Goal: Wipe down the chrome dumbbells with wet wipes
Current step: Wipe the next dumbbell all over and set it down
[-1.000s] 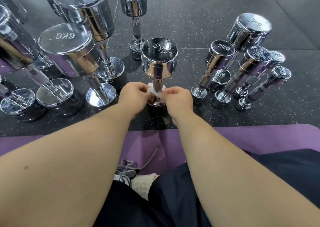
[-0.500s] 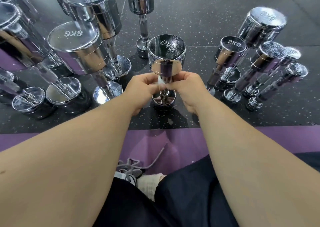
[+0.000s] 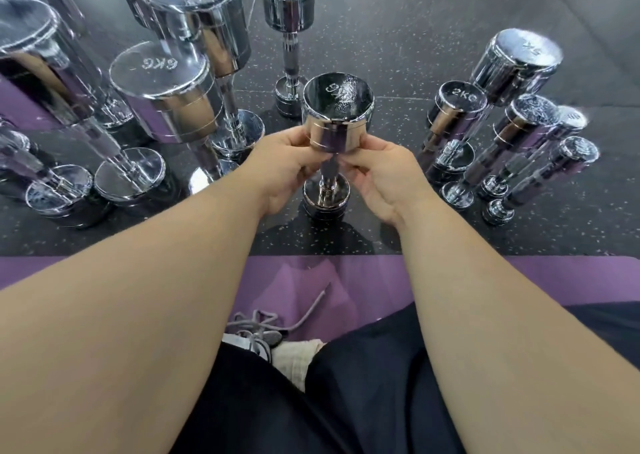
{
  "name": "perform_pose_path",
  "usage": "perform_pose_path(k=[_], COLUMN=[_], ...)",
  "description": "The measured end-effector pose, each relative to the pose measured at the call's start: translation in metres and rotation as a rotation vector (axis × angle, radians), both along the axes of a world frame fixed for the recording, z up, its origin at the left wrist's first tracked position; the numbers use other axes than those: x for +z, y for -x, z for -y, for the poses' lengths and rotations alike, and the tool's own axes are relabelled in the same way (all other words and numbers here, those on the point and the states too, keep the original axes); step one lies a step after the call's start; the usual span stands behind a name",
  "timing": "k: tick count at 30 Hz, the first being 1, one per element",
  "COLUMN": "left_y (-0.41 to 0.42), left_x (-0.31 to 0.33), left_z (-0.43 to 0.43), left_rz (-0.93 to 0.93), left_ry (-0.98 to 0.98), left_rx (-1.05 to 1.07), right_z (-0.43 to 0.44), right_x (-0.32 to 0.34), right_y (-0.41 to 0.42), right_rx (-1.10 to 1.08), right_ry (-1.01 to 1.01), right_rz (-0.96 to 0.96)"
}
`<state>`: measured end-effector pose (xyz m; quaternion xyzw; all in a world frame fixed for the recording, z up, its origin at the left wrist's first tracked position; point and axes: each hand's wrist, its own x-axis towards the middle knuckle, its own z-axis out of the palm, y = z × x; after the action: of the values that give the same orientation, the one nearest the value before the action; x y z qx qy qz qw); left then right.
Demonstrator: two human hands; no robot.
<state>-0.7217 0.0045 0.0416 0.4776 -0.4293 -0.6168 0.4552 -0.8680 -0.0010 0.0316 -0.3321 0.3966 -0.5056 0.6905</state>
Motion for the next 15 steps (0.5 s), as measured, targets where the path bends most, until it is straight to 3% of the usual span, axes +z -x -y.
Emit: perform_pose_path(k=[4,9,15], left_y=[-0.001,-0.003,-0.002], left_x=[-0.009,-0.029,-0.058], left_z=[0.007,0.014,0.017], left_rz=[0.086,0.313,0.909], left_ry=[-0.010,0.013,0.104], left_rx=[0.004,-0.071,-0.025], right_z=[0.006,0.013,0.005], right_x=[-0.009,-0.014,-0.043], right_y=[0.003,0.014,-0.002], right_rx=[0.001,0.063,0.121], right_ry=[0.013,0.004,0.020], right_rz=[-0.388,-0.554,-0.985])
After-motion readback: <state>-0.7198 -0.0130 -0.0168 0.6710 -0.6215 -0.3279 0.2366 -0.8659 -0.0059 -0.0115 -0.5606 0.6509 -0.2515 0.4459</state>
